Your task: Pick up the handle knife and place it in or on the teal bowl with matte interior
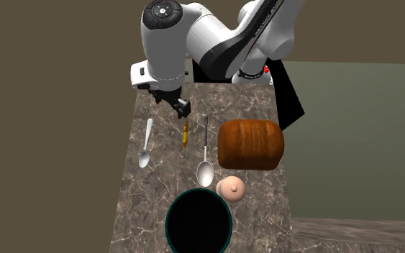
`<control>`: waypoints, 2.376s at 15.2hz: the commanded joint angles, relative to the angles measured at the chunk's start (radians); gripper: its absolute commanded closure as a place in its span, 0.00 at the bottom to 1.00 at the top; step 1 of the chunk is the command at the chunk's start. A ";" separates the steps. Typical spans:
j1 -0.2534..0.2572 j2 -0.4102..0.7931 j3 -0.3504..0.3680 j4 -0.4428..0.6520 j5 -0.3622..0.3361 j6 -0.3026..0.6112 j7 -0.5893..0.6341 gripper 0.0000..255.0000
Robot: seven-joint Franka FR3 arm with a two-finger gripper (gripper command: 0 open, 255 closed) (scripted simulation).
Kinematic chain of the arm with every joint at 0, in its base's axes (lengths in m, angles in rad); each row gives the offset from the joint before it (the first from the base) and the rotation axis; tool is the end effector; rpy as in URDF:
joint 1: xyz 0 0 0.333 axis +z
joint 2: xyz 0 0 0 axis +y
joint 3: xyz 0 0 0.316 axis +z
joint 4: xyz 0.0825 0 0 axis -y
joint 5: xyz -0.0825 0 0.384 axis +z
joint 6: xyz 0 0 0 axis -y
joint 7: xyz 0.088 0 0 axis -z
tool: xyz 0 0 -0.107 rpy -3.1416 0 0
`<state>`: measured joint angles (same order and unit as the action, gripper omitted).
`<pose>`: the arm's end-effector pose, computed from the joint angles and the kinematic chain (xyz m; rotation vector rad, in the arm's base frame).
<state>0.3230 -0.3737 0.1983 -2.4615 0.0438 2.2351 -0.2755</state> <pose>0.3796 0.2219 0.4430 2.8901 1.1609 0.2255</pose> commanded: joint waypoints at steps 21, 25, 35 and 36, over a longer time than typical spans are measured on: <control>0.092 0.303 0.114 -0.013 -0.064 0.313 -0.036 0.00; 0.092 0.303 0.114 -0.013 -0.064 0.313 -0.036 1.00; 0.092 0.292 0.113 -0.009 -0.058 0.299 -0.041 1.00; 0.093 0.282 0.113 -0.005 -0.052 0.284 -0.045 1.00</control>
<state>0.4160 -0.0842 0.3118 -2.4690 -0.0132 2.5297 -0.3162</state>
